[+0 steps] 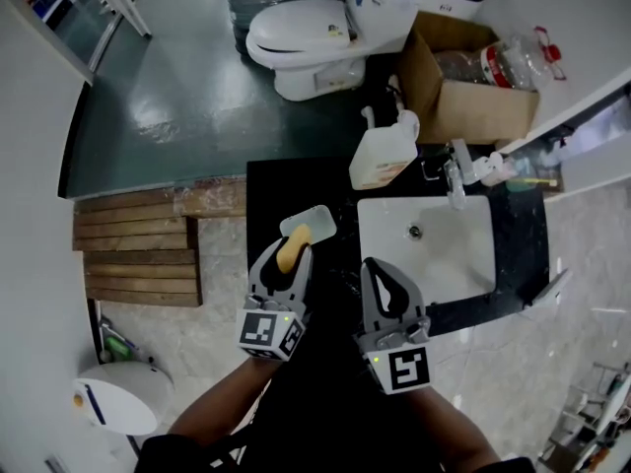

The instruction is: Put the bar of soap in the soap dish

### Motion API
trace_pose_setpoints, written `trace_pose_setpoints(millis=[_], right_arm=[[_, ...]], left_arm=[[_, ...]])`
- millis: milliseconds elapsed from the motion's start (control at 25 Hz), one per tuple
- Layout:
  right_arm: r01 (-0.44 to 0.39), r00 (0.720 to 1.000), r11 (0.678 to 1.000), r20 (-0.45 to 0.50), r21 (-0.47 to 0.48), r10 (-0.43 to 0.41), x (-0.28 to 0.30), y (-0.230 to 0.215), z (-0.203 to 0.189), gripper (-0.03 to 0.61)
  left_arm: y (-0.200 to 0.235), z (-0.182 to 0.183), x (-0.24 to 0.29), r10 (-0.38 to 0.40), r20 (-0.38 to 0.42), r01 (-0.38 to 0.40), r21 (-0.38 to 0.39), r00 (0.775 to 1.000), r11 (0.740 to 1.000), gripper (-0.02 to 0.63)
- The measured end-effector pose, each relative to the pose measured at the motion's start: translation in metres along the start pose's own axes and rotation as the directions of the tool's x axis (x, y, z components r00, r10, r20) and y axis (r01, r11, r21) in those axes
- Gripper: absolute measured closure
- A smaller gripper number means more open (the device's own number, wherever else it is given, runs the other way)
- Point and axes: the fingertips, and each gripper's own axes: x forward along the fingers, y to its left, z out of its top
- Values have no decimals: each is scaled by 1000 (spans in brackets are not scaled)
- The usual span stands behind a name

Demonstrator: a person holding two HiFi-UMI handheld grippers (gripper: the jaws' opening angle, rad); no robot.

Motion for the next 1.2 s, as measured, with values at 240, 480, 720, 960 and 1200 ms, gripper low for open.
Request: trace_pose_setpoints(millis=[240,480,720,960,1200], right_arm=[[8,1000,1000,-24,-14,-8,8,-2,-6,572],[36,999,999,-38,-12,-37,18,-11,-9,572],[66,996,998,-67,11,-65,28,-15,-20,572],[63,994,998,-89,19,-61,35,-15,-27,572],[73,993,997,-91,8,-72,35,-18,-27,572]], left_arm=[[12,-12,11,4,-32,-5,-15,999,1000,459],[22,-21,25,-4,-56,3,-15,998,1000,459],[22,-32,36,-47,-77,45,-16,996,999,459],[29,-42,45,-50,-104,45,-50,993,998,459],[35,-50,49,-54,-126,46,-65,991,997,459]])
